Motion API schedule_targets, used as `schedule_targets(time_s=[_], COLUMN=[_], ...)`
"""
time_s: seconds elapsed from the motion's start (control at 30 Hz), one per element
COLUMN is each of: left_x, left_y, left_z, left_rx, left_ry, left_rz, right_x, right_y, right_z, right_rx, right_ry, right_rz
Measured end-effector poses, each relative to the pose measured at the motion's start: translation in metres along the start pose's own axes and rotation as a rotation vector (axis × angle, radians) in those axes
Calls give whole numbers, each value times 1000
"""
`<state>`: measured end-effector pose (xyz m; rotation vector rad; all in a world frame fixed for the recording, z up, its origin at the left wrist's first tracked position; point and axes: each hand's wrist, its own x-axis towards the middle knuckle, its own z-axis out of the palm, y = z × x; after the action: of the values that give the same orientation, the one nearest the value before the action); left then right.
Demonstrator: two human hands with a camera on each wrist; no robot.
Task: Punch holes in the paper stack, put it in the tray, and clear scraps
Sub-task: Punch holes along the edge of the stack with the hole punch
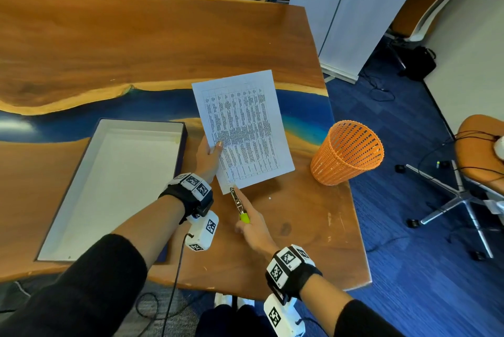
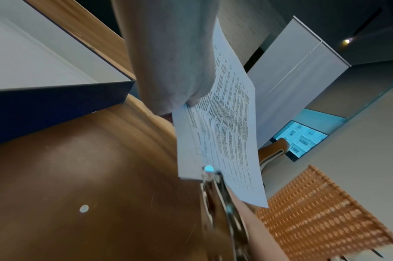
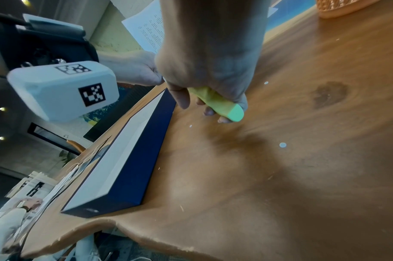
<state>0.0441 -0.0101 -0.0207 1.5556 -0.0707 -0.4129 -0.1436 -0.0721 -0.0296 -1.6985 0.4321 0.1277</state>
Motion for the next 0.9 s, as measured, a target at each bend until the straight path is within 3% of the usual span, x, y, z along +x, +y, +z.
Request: schedule_targets(time_s=[0.23,0.47,0.9], left_x=[5,1,-2], left_y=[8,8,15], left_z=[-7,-15,-21], left_rx=[26,11,15], left_ry=[8,-39,-65], left_rz=[16,-2,-7], right_x=[-10,1,5], right_y=[9,17,19], right_z=[0,-9,-16], right_rx=[1,-64,-17], right_ry=[92,175,209], right_rz=[17,177,207])
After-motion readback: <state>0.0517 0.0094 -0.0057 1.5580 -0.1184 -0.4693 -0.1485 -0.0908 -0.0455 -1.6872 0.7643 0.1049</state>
